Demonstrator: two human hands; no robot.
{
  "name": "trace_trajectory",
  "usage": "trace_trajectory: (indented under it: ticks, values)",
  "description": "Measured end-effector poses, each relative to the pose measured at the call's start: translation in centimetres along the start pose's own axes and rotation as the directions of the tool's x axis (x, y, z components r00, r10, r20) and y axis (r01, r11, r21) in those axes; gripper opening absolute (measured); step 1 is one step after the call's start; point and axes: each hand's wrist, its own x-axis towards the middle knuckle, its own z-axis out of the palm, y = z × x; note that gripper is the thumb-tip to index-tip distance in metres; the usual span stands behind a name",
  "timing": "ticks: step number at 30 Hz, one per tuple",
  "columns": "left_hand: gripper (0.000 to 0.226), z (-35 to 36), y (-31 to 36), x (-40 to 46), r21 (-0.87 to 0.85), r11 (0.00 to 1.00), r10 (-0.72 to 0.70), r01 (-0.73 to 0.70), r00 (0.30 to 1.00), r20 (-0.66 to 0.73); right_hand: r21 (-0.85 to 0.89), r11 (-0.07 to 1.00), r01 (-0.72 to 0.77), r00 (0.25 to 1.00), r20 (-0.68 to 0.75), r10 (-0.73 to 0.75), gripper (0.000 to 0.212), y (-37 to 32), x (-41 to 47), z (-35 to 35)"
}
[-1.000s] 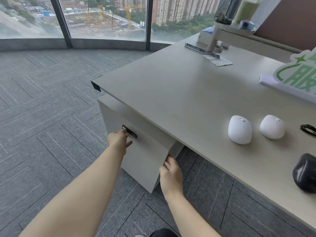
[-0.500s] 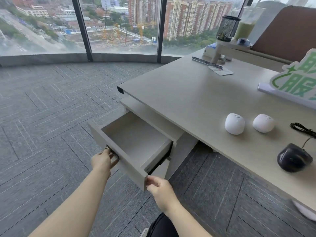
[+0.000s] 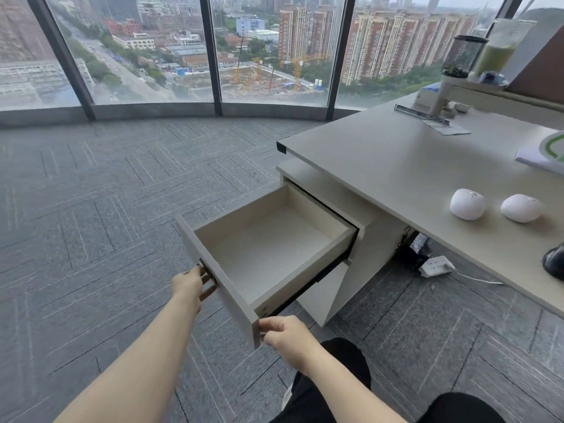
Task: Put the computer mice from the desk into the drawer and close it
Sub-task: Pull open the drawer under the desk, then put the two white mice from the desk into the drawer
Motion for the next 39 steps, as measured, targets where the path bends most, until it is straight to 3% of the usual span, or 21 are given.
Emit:
trace_trajectory:
  ticks: [2,4,7,9,12,15,18,20,23,27,30,32,36,39]
  values:
    - [0.018,-0.3,-0.1,-0.1,0.029,1.000,-0.012,0.012,1.000,0.006,-0.001,1.000,0.022,1.000,0.011,-0.022,0.045,-0.2,-0.3,0.2]
    - [0.026,-0.3,0.2,-0.9,0.184,0.983,0.031,-0.020,0.998,-0.058,-0.002,0.999,0.049,0.999,0.002,-0.049,0.043,-0.3,-0.8,-0.1]
    - [0.043,1.4,1.7,-3.8,0.535,0.803,0.348,-0.262,0.935,-0.064,0.045,0.993,0.109,0.985,-0.142,-0.102,0.038,-0.7,-1.8,-2.2]
    - [0.045,3.9,3.0,-6.8,0.543,0.692,0.514,-0.475,0.853,0.091,0.074,0.980,0.182,0.937,-0.314,-0.150,0.034,-1.3,-2.7,-4.9]
    - [0.039,10.5,4.1,-11.0,0.475,0.517,0.643,-0.712,0.690,0.333,0.054,0.954,0.296,0.769,-0.605,-0.205,0.029,-1.9,-4.9,-11.5]
    - [0.033,18.2,3.8,-16.0,0.379,0.414,0.634,-0.828,0.561,0.533,-0.060,0.954,0.295,0.522,-0.826,-0.213,0.029,-2.4,-8.1,-18.7]
    - [0.033,25.5,2.5,-20.5,0.293,0.344,0.555,-0.892,0.445,0.703,-0.144,0.962,0.230,0.290,-0.934,-0.209,0.030,-2.2,-11.0,-25.7]
    - [0.037,29.7,1.2,-23.1,0.243,0.309,0.480,-0.920,0.371,0.795,-0.185,0.973,0.136,0.225,-0.951,-0.212,0.034,-1.8,-11.8,-30.4]
    - [0.049,35.2,-1.0,-25.4,0.219,0.225,0.371,-0.949,0.291,0.882,-0.237,0.967,-0.091,0.284,-0.937,-0.203,0.047,-1.4,-11.5,-36.4]
    - [0.056,40.5,-3.6,-25.9,0.295,0.129,0.250,-0.947,0.319,0.914,-0.260,0.868,-0.424,0.442,-0.895,-0.052,0.056,-0.8,-9.9,-42.1]
    - [0.058,42.7,-4.8,-25.4,0.355,-0.024,0.243,-0.934,0.339,0.909,-0.232,0.813,-0.534,0.536,-0.837,0.113,0.056,0.1,-8.2,-44.7]
    - [0.056,43.4,-5.3,-25.2,0.356,-0.106,0.294,-0.929,0.313,0.903,-0.250,0.770,-0.587,0.543,-0.827,0.146,0.055,0.7,-7.1,-45.6]
    - [0.050,43.4,-5.6,-24.7,0.354,-0.151,0.387,-0.923,0.274,0.880,-0.287,0.721,-0.630,0.491,-0.867,0.085,0.036,0.9,-6.2,-45.7]
    - [0.051,42.3,-4.2,-24.1,0.369,-0.084,0.446,-0.926,0.296,0.845,-0.301,0.750,-0.589,0.497,-0.867,0.043,0.027,0.3,-6.0,-44.6]
